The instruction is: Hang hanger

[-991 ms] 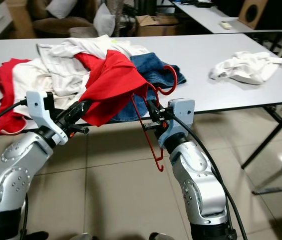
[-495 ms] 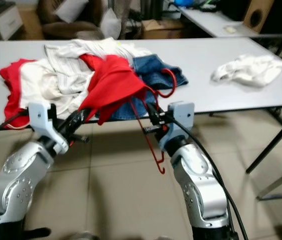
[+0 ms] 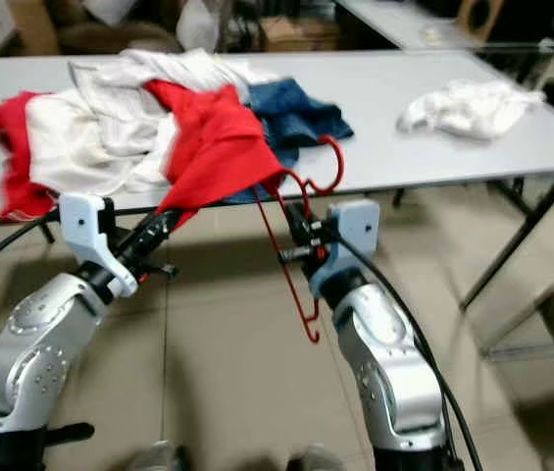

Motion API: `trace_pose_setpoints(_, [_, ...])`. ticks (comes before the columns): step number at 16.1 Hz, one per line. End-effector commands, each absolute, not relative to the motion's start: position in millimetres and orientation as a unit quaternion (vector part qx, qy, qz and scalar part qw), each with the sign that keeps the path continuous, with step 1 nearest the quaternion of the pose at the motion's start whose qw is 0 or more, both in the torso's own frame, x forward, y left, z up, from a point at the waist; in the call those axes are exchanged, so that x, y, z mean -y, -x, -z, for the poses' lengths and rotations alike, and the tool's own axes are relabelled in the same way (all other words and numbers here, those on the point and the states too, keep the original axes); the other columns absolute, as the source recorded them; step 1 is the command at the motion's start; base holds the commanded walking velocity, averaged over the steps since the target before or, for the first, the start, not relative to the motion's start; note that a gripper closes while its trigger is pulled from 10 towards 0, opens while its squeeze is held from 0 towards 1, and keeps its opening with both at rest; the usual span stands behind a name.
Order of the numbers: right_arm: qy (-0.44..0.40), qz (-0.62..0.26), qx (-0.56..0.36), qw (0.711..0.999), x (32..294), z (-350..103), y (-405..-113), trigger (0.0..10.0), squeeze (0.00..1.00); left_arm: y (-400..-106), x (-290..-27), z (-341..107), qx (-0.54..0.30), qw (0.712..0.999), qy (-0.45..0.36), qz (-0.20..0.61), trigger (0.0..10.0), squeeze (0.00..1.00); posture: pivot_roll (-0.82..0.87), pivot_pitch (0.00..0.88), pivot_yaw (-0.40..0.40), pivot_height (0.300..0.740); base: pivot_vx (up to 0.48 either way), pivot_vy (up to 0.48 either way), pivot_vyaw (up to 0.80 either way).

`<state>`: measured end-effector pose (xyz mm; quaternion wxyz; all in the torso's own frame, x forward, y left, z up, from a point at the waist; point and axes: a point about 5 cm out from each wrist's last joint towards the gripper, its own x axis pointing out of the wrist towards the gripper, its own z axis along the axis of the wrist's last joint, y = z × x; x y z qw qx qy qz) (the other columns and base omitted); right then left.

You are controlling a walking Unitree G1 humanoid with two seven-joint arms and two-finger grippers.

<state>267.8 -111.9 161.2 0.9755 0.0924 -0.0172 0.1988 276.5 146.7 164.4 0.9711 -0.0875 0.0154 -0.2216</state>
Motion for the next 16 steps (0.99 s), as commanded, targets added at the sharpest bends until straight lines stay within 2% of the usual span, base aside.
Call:
trace_pose_setpoints(1, [-0.089, -0.195, 0.042, 0.976, 114.2, -170.4, -269.4, 10.0, 0.00, -275.1, -147.4, -164.2, -0.017, 0.972, 0.082, 0.220, 10.0, 0.00, -0.08, 0.000, 0.003, 0.740, -0.300, 0.000, 0.00])
trace_pose_setpoints(11, [-0.084, -0.192, 0.049, 0.977, 116.6, -172.4, -268.8, 10.0, 0.00, -274.3, -144.1, -164.0, -0.010, 0.970, 0.080, 0.229, 10.0, 0.00, -0.08, 0.000, 0.007, 0.740, -0.027, 0.000, 0.00])
trace_pose_setpoints(16, [-0.056, -0.202, 0.039, 0.977, 114.3, -166.6, -258.8, 10.0, 0.00, -266.2, -142.4, -152.8, -0.027, 0.969, 0.061, 0.239, 10.0, 0.00, -0.08, 0.000, 0.001, 0.740, 0.000, -0.344, 0.00])
